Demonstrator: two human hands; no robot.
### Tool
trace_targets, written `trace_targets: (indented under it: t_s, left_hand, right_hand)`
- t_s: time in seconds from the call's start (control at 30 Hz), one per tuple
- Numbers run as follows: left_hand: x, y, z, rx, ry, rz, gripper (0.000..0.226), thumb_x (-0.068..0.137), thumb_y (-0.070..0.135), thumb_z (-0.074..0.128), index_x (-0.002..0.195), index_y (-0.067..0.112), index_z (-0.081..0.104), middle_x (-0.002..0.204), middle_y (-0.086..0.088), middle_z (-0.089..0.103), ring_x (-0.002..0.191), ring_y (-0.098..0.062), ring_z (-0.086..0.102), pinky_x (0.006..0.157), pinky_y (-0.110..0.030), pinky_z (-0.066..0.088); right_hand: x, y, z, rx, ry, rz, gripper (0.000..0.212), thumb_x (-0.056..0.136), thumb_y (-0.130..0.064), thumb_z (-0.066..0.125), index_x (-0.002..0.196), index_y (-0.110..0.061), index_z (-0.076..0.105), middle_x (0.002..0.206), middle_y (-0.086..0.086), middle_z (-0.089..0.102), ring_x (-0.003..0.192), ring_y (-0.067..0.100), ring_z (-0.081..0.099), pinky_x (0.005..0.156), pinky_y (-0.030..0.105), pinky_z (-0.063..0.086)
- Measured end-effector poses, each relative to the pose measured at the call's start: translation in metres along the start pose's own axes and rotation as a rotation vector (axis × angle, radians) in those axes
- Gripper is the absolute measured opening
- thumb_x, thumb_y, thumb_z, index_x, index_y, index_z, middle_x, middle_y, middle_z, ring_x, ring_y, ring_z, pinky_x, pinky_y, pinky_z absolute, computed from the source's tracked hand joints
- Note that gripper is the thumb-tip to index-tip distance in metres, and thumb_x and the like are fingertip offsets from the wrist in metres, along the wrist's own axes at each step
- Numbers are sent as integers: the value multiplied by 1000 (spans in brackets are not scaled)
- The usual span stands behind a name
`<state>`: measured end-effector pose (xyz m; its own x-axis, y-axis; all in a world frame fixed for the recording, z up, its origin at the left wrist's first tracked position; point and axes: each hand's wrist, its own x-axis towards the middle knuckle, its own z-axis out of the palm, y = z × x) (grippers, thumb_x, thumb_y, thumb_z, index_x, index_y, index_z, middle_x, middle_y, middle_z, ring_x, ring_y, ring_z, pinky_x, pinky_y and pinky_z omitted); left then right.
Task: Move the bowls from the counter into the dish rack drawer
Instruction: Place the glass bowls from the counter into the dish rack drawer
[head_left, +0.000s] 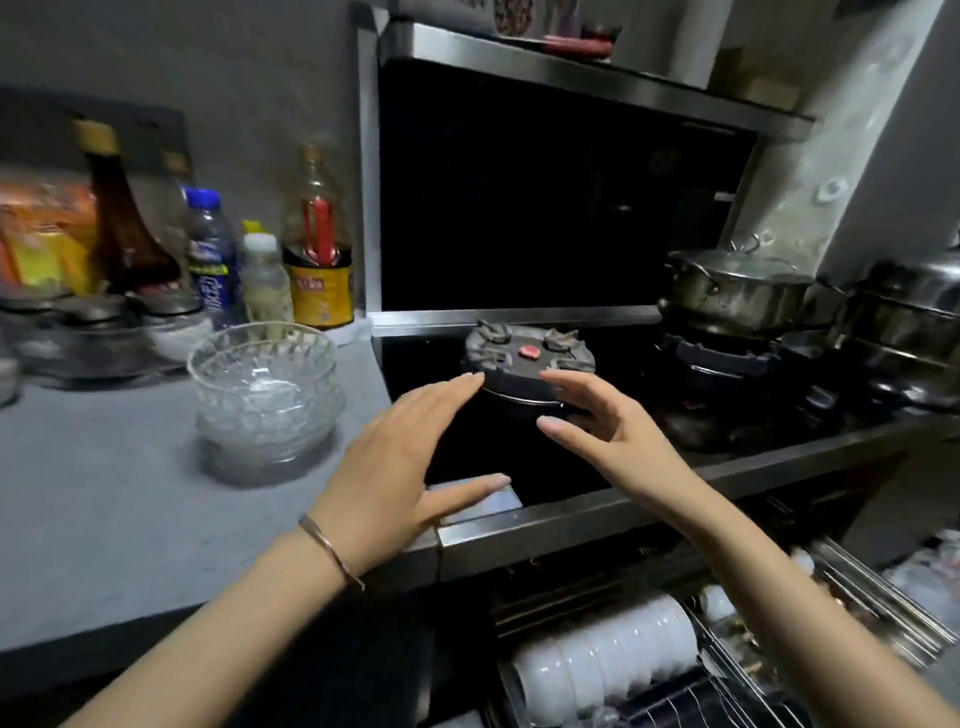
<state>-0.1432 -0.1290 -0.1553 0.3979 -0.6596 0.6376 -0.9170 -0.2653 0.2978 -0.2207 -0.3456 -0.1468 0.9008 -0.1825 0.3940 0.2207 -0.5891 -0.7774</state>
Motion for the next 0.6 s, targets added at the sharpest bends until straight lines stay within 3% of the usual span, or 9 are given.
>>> trace_targets:
  t_s: [0.1,0.37,0.5,0.6]
  left_hand:
    - [-7,-29,-35,88,54,-66,81,76,69,48,143,24,31,145,8,39,133,-5,32,110,-23,25]
    - [-32,-110,-88,234,177,-312,89,72,73,48,141,18,35,147,-1,39,135,-18,34,110,-32,27]
    - [-39,-143,-90,111,165,-486,103,61,76,51,144,19,26,152,-2,30,138,-19,29,115,-37,25]
    - [-39,-156,-88,-47,139,-530,100,58,75,56,142,29,27,150,2,33,136,-16,33,112,-35,29]
  right_hand:
    - [27,-17,29,-31,-70,-69,54,74,-51,63,126,-37,52,133,-26,49,130,-2,44,108,24,37]
    - [85,-41,108,-15,-186,-118,54,82,-33,69,133,-31,48,141,-11,47,130,3,42,106,24,37]
    - [105,-48,140,13,-232,-105,55,81,-32,71,131,-31,48,134,-14,48,127,6,43,105,25,36]
    - [115,-50,157,8,-259,-95,60,80,-34,72,134,-29,47,138,-11,47,127,6,41,106,26,35]
